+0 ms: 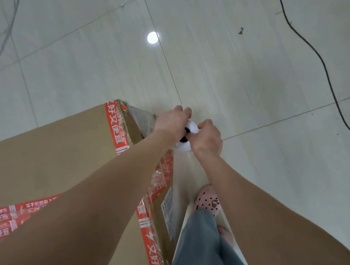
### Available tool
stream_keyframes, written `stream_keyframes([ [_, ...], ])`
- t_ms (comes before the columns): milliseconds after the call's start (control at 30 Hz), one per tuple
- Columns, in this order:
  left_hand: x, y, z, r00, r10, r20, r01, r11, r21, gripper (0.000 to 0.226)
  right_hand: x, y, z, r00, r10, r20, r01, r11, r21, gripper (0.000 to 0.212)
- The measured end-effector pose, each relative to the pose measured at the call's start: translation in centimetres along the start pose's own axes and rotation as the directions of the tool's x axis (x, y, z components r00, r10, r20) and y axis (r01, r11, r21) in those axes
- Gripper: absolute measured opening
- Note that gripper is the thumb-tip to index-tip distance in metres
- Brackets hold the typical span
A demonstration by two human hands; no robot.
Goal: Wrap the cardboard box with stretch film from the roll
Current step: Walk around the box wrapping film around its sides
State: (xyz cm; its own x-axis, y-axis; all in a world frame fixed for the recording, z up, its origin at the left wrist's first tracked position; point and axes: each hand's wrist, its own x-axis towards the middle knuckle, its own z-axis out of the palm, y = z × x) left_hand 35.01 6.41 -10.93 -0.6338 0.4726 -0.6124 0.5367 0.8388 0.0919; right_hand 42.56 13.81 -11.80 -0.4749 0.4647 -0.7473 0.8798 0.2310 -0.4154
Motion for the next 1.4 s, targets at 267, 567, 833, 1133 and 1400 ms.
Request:
stream_keyframes([
  [267,1.5,-0.7,-1.0,0.999,0.013,-0.032,-0.014,1.000,-0.010,0.012,1.5,-2.0,-1.2,0.972,-0.234,-0.013,0.225,0.948,-0.225,0.014],
  [567,2.3,-3.1,-2.5,0.893,-0.448,0.032,0.426,0.823,-0.375,0.022,3.5,-5.0,-2.3,0.975,-0.123,0.184,0.135,0.989,-0.053,0.048],
  [833,3.5,-3.4,-3.7,0.978,-0.203,0.039,0.205,0.976,-0.076,0.032,4.5,-7.2,-1.8,0.971,-0.168,0.171,0.196,0.966,-0.168,0.024],
  [1133,5.2,-5.3,-4.7,0.907,-0.421,-0.020,0.399,0.874,-0.278,0.014,6.8,-10.8,-2.0,0.894,-0.400,0.202,0.448,0.815,-0.368,0.030],
  [1400,5.1,-7.5,-6.3,0.844,-0.531,0.074,0.534,0.822,-0.199,0.017,7.2,-11.9,-0.6,0.946,-0.076,0.315,0.121,0.985,-0.125,0.043],
])
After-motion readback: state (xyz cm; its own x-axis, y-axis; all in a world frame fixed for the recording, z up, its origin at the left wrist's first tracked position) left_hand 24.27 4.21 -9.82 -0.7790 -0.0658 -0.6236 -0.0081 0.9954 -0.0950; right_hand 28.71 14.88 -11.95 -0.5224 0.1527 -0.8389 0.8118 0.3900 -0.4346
